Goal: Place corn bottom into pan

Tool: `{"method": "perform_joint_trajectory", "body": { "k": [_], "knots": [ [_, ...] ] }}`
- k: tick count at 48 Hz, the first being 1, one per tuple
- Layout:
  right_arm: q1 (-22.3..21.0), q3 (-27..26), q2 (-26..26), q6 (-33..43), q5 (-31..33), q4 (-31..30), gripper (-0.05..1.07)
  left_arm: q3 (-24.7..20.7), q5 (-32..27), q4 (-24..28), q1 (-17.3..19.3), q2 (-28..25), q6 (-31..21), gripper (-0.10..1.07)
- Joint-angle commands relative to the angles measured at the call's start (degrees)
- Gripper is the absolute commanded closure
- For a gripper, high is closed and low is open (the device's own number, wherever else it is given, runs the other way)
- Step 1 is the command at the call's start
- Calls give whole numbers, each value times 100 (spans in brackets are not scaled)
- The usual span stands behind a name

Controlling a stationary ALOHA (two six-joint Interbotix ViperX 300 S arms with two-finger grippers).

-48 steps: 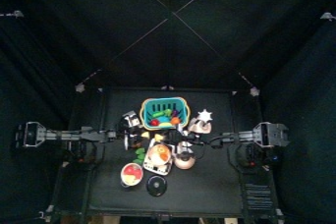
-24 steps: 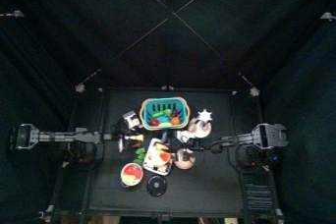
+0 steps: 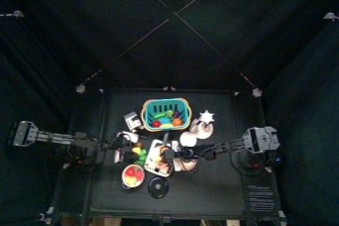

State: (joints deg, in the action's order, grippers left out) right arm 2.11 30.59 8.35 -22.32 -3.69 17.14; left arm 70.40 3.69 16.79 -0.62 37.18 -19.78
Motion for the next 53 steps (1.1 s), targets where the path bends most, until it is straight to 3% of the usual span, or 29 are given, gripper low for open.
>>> {"method": "perform_joint_trajectory", "body": {
  "k": [1,15,43,53],
  "knots": [
    [-26,-141,-114,0,0,35,30,-70,18,18,-18,0,-9,39],
    [-26,-149,-167,0,0,44,10,-70,18,9,-9,0,-9,39],
    [-18,-132,-369,-9,0,-431,10,-70,18,0,-18,0,-9,39],
    [-26,149,-765,-9,-9,-431,10,-44,9,70,-396,-9,18,39]
  ]
}}
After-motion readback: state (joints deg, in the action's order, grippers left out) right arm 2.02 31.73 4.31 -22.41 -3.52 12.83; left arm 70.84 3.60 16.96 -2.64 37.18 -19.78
